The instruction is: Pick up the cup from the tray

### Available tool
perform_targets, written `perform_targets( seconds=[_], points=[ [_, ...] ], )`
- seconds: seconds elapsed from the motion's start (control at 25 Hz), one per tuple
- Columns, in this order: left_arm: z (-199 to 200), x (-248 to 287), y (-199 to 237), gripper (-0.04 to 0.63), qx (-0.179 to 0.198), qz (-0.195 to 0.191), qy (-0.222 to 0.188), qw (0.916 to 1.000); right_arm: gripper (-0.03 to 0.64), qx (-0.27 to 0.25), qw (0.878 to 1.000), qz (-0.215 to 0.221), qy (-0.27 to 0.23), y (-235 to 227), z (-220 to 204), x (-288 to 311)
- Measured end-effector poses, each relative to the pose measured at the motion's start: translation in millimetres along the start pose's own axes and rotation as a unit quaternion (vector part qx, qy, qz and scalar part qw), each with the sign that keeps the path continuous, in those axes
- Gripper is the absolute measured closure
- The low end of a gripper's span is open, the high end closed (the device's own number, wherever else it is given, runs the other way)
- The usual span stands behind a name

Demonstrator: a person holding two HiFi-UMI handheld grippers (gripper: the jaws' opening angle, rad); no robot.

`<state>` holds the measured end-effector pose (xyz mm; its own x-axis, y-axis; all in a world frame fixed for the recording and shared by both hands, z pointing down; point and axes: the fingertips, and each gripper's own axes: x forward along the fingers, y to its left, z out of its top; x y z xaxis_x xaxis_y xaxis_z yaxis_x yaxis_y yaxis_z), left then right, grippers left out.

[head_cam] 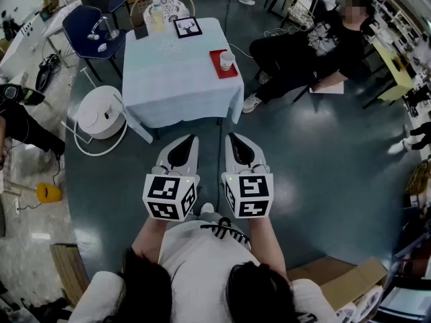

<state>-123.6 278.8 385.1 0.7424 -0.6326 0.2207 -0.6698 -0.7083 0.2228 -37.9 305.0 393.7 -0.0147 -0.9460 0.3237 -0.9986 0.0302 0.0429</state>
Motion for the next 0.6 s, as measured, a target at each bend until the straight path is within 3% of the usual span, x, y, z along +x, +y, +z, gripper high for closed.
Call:
perform_targets(
  seconds=[0.6],
  points=[
    [-7, 14, -11, 0.594, -0.002, 0.004, 0.01, 0.9999, 0.594, 0.012, 1.0, 0.0, 0.011, -21, -16, 2]
  ],
)
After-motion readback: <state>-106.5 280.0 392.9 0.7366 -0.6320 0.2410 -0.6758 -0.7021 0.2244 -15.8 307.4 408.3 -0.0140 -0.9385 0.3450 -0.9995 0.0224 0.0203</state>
